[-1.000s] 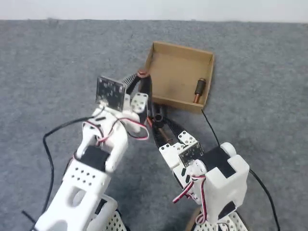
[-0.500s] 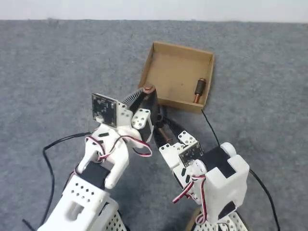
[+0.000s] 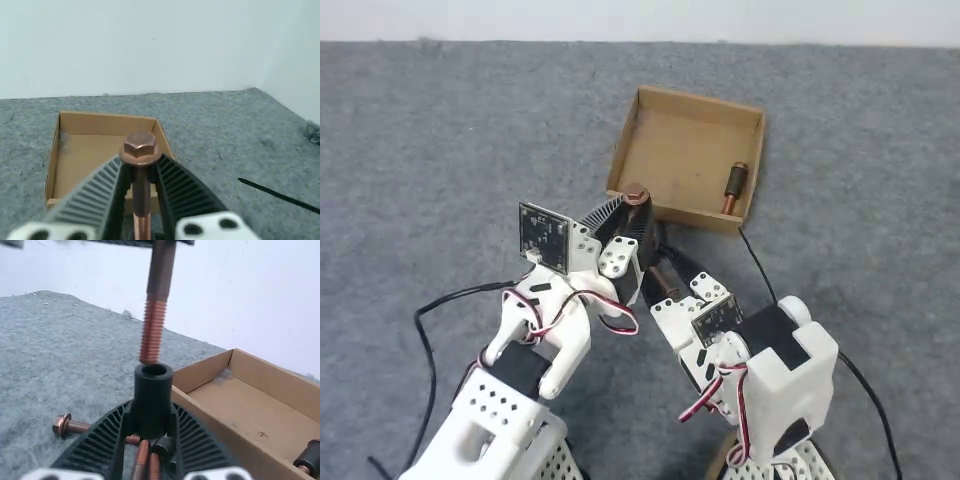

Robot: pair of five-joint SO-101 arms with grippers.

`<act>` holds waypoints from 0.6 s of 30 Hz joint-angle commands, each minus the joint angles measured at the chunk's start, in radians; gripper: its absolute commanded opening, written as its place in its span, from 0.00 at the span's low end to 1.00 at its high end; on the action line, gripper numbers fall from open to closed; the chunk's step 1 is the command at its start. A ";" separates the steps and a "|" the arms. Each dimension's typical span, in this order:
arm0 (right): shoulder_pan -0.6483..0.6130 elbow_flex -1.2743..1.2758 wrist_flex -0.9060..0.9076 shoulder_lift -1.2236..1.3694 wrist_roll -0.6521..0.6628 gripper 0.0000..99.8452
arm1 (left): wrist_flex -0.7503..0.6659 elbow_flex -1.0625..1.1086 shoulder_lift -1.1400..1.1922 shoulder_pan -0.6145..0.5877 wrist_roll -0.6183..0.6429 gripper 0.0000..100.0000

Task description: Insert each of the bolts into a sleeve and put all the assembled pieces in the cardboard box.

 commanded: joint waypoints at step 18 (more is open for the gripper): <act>-0.010 0.034 -0.007 -0.064 0.011 0.01 | -0.152 -0.001 0.052 0.023 -0.035 0.01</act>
